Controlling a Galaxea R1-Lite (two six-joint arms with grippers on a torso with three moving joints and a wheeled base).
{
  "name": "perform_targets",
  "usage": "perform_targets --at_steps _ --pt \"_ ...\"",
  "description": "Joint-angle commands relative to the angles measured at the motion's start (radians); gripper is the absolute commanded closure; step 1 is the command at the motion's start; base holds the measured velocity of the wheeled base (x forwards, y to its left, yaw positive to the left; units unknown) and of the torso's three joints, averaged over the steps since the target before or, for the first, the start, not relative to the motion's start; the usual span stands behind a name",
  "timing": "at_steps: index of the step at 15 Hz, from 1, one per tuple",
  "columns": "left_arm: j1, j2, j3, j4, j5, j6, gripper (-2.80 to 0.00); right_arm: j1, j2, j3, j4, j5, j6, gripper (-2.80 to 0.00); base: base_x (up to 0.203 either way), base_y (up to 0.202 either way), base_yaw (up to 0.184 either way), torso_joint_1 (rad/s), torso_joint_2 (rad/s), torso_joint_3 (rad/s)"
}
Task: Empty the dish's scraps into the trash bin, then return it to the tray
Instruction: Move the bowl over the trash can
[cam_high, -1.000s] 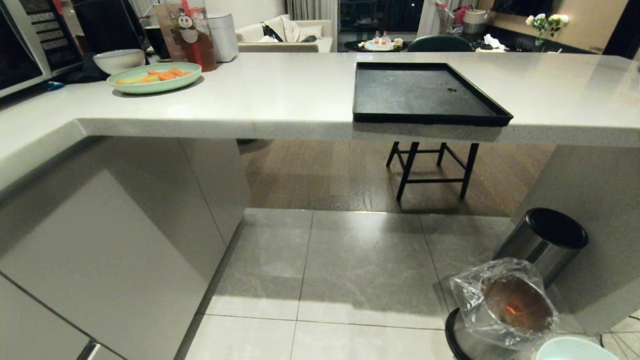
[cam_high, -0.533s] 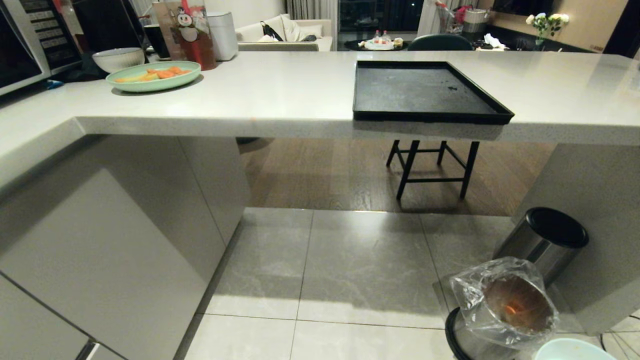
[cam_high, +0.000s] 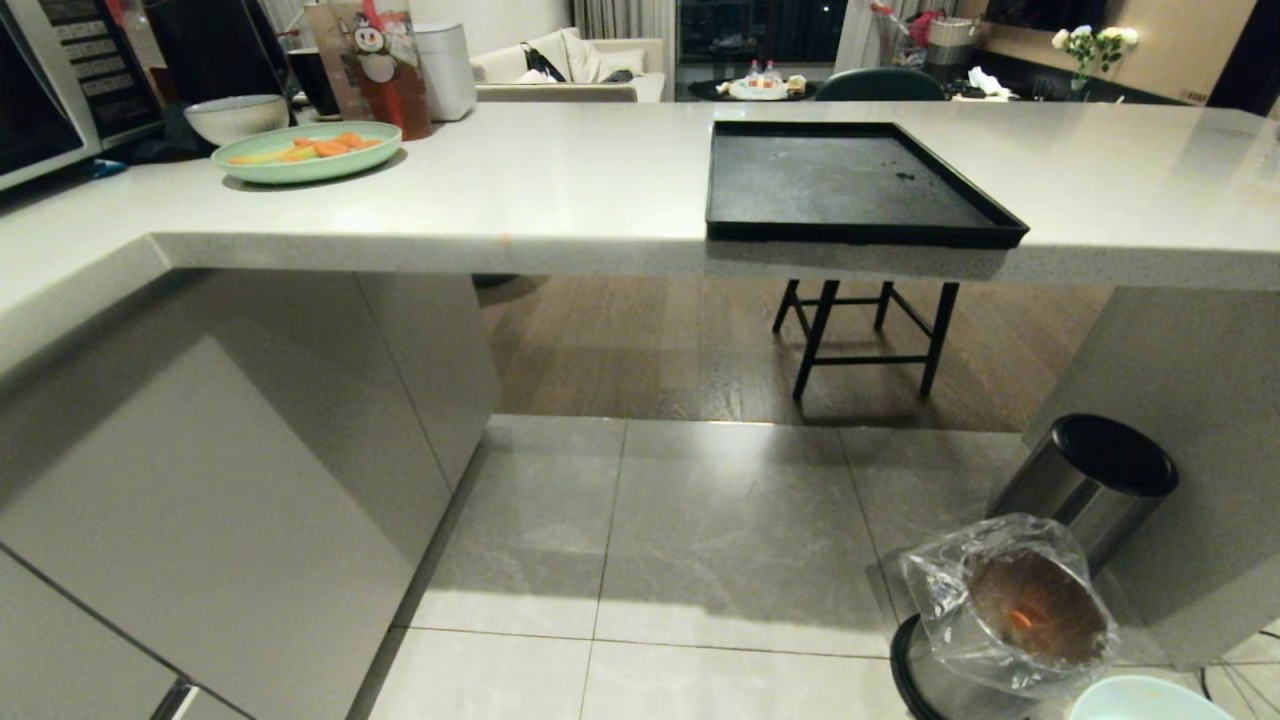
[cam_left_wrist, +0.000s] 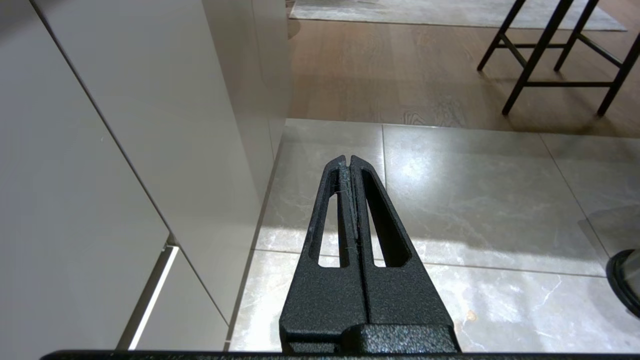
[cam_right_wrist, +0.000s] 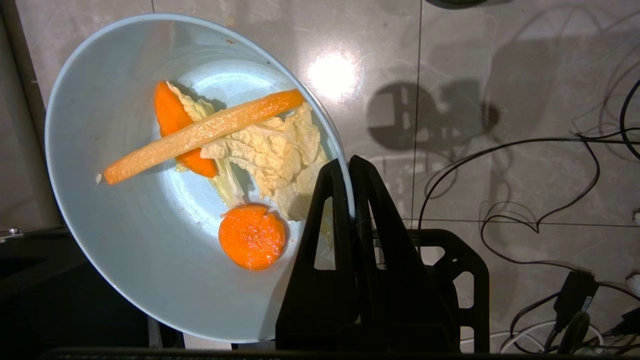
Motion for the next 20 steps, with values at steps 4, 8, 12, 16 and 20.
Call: perform_targets --at_steps 4,8,12,16,20 --pt "0.0 0.001 0.0 0.0 0.0 -0.001 0.0 0.003 0.001 0.003 0.005 0.001 0.002 0.0 0.0 0.0 0.0 0.0 0.0 0.0" --pt "0.0 0.001 0.0 0.0 0.0 -0.001 0.0 0.007 -0.003 0.004 0.01 0.001 -0.012 0.0 0.0 0.0 0.0 0.0 0.0 0.0" --pt "0.0 0.0 0.0 0.0 0.0 -0.001 0.0 0.01 -0.011 -0.01 0.011 -0.013 -0.022 0.0 0.0 0.0 0.0 0.0 0.0 0.0" --pt "0.0 0.0 0.0 0.0 0.0 -0.001 0.0 0.009 -0.009 -0.016 0.018 -0.022 -0.024 0.0 0.0 0.0 0.0 0.0 0.0 0.0" --pt "0.0 0.001 0.0 0.0 0.0 -0.001 0.0 0.01 -0.011 0.001 0.02 -0.022 -0.022 0.0 0.0 0.0 0.0 0.0 0.0 0.0"
